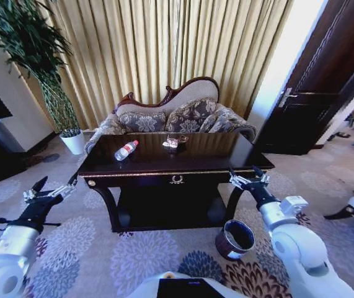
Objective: Move to the front of the table and place the trash on the table into the trash bin.
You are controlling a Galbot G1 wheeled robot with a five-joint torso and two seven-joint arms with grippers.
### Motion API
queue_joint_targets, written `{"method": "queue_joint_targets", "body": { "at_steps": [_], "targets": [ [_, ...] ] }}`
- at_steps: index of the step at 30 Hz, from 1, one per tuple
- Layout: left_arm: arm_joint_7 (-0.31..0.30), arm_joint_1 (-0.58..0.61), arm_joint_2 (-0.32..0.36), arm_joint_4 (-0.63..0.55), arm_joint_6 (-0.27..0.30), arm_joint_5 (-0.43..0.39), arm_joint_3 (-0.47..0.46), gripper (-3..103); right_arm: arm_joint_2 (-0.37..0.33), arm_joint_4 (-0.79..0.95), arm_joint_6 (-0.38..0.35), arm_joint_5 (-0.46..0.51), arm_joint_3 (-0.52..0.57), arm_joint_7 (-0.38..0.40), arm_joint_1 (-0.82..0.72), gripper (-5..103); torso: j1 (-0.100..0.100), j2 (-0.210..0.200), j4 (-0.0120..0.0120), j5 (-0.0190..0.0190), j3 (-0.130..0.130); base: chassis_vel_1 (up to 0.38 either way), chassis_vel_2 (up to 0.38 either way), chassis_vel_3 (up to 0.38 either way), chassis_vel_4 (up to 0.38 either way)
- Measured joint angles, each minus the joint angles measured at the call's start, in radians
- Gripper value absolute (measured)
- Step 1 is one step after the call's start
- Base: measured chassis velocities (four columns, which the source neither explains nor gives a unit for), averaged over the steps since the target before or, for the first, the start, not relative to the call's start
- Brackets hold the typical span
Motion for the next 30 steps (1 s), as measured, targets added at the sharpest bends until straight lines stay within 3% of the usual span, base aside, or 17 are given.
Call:
{"method": "queue_joint_targets", "body": {
  "at_steps": [19, 30],
  "targets": [
    [0.003, 0.008, -0.009, 0.0, -0.002, 0.002, -0.003, 100, -0.014, 0.007, 0.022, -0.006, -0.023, -0.004, -0.014, 100, 0.001, 0.0, -0.0001, 0.0, 0.0, -0.154, 0.151, 0.157, -0.156],
    [0.015, 0.024, -0.035, 0.0, -0.009, 0.015, -0.006, 100, -0.181, -0.085, -0.056, 0.247, -0.096, -0.017, 0.137, 100, 0.0, 0.0, 0.0001, 0.0002, 0.0, -0.008, 0.007, 0.006, -0.011]
  ]
}}
